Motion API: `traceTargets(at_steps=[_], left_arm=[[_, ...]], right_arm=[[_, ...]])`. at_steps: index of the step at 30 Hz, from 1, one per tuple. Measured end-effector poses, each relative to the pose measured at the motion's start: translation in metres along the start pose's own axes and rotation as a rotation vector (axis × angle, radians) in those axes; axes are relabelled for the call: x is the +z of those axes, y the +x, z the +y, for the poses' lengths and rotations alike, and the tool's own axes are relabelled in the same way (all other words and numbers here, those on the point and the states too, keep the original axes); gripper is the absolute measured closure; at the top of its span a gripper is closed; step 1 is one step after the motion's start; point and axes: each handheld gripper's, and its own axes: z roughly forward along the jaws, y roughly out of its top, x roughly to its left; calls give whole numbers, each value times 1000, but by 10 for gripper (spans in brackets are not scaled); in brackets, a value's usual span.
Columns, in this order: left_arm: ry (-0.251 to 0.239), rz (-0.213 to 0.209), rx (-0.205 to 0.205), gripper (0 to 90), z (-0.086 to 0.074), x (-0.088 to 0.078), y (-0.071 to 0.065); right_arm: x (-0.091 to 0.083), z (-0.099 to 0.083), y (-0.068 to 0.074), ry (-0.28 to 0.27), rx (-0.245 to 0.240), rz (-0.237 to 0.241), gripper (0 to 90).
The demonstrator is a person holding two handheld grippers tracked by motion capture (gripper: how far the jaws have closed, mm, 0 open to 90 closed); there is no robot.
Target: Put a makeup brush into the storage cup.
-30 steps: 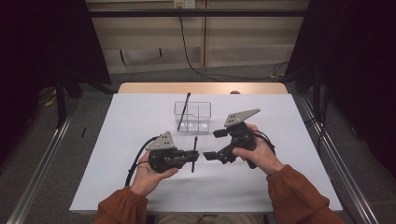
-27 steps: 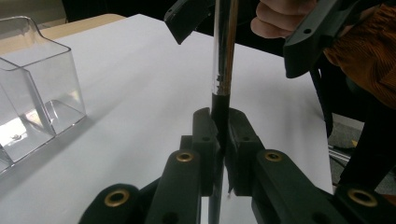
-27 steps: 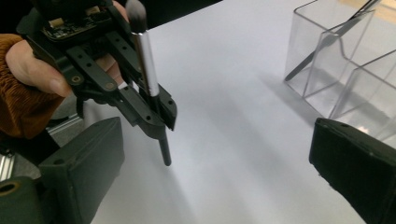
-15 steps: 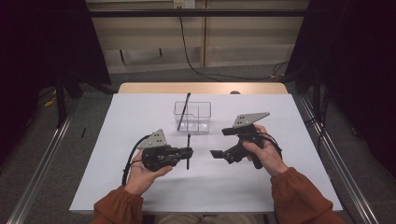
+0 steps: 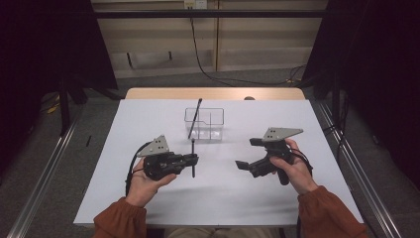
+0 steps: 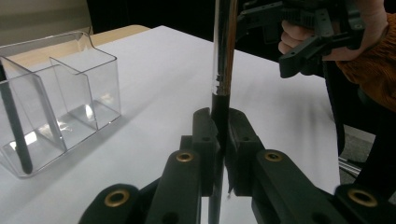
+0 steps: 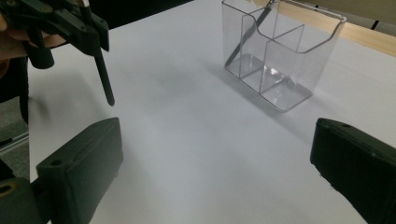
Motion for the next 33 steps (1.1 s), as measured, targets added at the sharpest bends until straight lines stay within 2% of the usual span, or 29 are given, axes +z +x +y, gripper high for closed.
traceTargets(at_steps=[4, 7, 12, 16, 26, 30, 33], left_arm=[[1, 13, -1, 839, 1, -4, 2], [2, 19, -2, 839, 2, -7, 4], [-9, 28, -3, 839, 4, -12, 7], [-7, 40, -5, 839, 5, -16, 9], [-10, 58, -2, 840, 9, -24, 15], [-7, 64, -7, 840, 10, -25, 17], [-5, 64, -9, 840, 10, -25, 18]], right_arm=[[-8, -9, -4, -27, 16, -33, 22], [-14, -14, -7, -43, 32, -38, 23], [-22, -20, -8, -82, 29, -71, 20], [-26, -26, -8, -93, 37, -83, 20], [-48, -53, -13, -163, 66, -159, 17], [-54, -60, -15, -181, 81, -156, 13], [-59, -65, -15, -200, 72, -181, 12]])
